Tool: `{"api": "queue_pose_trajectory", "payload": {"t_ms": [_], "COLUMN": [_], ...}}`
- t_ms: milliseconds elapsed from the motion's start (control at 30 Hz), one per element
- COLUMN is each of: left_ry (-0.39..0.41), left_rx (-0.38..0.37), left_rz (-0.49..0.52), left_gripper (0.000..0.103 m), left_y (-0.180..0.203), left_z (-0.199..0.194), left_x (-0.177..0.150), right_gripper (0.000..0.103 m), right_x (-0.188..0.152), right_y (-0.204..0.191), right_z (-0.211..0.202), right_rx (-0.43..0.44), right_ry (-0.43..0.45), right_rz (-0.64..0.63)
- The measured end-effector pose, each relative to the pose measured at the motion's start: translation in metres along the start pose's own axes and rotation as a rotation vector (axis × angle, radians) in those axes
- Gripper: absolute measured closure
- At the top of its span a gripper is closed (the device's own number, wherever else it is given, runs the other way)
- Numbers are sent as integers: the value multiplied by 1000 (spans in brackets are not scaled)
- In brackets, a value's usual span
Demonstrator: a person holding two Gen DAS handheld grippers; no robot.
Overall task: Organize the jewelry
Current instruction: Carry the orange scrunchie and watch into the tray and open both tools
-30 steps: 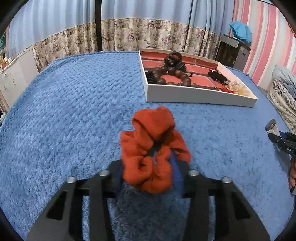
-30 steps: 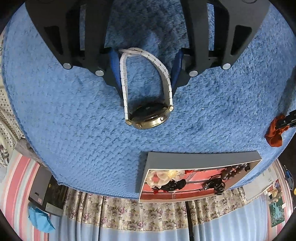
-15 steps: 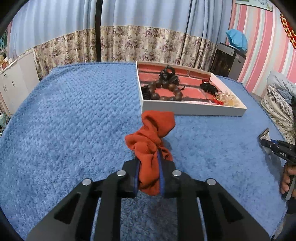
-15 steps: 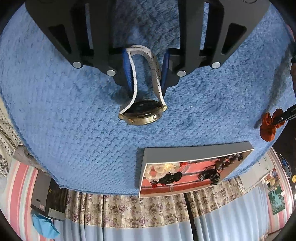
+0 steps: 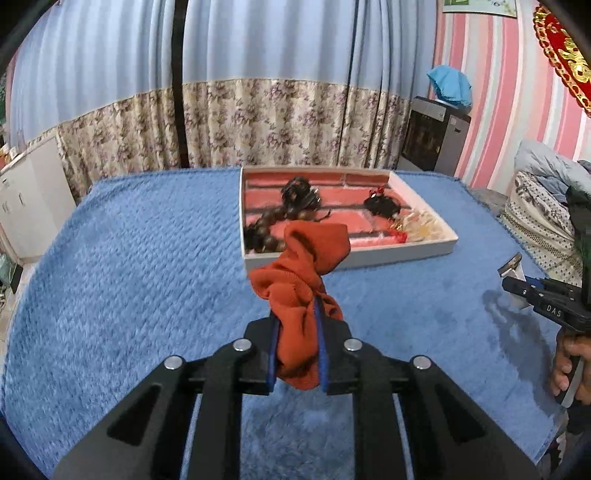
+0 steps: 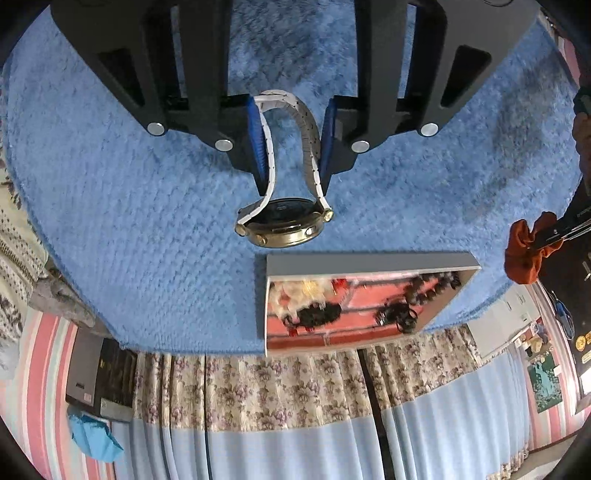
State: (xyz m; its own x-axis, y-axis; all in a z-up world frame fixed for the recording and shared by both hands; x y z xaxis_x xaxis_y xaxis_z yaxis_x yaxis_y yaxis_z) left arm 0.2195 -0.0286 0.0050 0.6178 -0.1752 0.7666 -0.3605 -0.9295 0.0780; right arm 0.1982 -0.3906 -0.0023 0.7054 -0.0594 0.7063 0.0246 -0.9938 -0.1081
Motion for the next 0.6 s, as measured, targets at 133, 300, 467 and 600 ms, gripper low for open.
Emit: {"api": "queue_pose_trajectory", "payload": {"t_ms": [133,300,467,600], "left_ry": [17,43,65,73], "left_rx": [-9,-11,-21,-32], "left_rz": [4,41,51,41], "left_gripper": [86,86,86,86], "left_y": [7,17,20,22], "left_z": [1,6,10,18], "left_x": [20,47,70,88], "right_gripper": [76,76,76,76], "right_x": [16,38,60,81], "right_y": [-13,-25,-36,-39], "right_z": [-4,-6,-6,-1], "right_rx": [7,13,30,36], "right_ry": [20,42,56,73], "right_rz": [-29,-59,-64,-51]}}
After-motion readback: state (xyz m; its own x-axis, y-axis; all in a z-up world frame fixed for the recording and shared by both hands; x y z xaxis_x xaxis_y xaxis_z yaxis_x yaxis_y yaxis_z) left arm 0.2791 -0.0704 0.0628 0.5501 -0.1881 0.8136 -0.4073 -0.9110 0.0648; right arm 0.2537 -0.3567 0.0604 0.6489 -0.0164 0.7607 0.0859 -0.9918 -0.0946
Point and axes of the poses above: each gripper's, at about its wrist camera, not at the fingertips, and z roughly the way its jaws point, y to its right, x to its top, the point moved 4 cm from there along z, roughly the way its jaws point, and after that the axes turned 1 degree about -x, right-handed, at the moved point
